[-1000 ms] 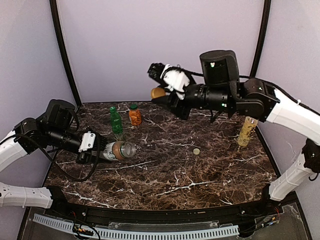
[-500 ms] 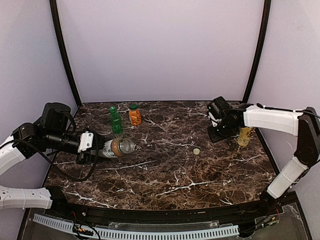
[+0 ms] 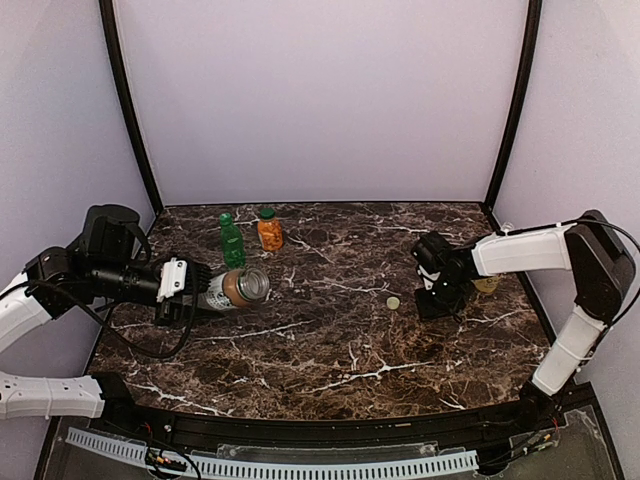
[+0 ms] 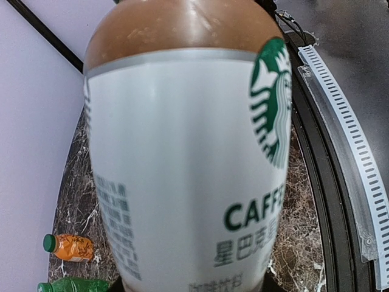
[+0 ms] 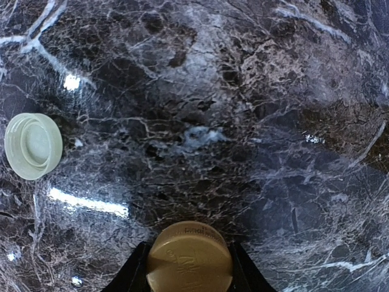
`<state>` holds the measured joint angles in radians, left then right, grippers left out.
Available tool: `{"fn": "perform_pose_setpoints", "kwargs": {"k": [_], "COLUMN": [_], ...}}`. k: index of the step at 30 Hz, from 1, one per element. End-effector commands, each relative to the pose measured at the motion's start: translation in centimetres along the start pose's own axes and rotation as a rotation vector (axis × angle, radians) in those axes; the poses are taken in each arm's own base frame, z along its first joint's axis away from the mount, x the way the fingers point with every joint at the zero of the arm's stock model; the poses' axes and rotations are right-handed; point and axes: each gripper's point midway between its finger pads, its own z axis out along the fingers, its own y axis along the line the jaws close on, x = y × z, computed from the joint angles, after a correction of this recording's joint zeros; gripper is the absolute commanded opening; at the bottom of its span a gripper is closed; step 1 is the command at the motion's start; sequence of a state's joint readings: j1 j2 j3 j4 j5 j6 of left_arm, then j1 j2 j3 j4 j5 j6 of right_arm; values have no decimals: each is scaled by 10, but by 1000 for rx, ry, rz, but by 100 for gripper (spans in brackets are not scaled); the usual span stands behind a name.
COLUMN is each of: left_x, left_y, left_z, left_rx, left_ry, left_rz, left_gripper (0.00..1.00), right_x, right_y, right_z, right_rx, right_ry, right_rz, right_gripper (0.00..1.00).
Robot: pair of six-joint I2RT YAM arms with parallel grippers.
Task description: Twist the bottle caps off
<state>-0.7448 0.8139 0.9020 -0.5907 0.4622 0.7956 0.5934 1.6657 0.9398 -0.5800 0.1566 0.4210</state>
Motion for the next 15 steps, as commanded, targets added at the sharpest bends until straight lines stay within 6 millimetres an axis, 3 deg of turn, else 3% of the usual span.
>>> {"fn": "perform_pose_setpoints", "kwargs": {"k": [1, 4, 5, 7, 9, 11, 13, 15], "left_x": [-3, -4, -6, -9, -15, -23, -33, -43], "left_y": [3, 4, 6, 8, 11, 15, 18, 20], "left_z": [-2, -3, -3, -5, -7, -9, -12, -14], "left_rx": [-26, -30, -37, -47, -56, -62, -62, -58], "left_ry": [-18, -22, -28, -39, -58, -90, -131, -176], "left_rz": [-7, -5, -8, -17, -36, -61, -91, -118], "left_gripper": [3, 3, 3, 3, 3, 3, 3, 3], "right_x": [-2, -5, -11, -23, -42, -67, -86, -89], "right_y": [3, 4, 5, 9, 23, 52, 101, 159], "right_z": [1, -7, -20, -39, -70, -116, -174, -239], "right_rx": [-14, -18, -18, -19, -38, -98, -203, -377], "right_ry": [7, 9, 2, -19, -86, -213, -388, -569], "right_rz": [24, 18, 0, -28, -100, -222, -378, -553], "right_gripper": [45, 64, 78, 81, 81, 81, 81, 81]}}
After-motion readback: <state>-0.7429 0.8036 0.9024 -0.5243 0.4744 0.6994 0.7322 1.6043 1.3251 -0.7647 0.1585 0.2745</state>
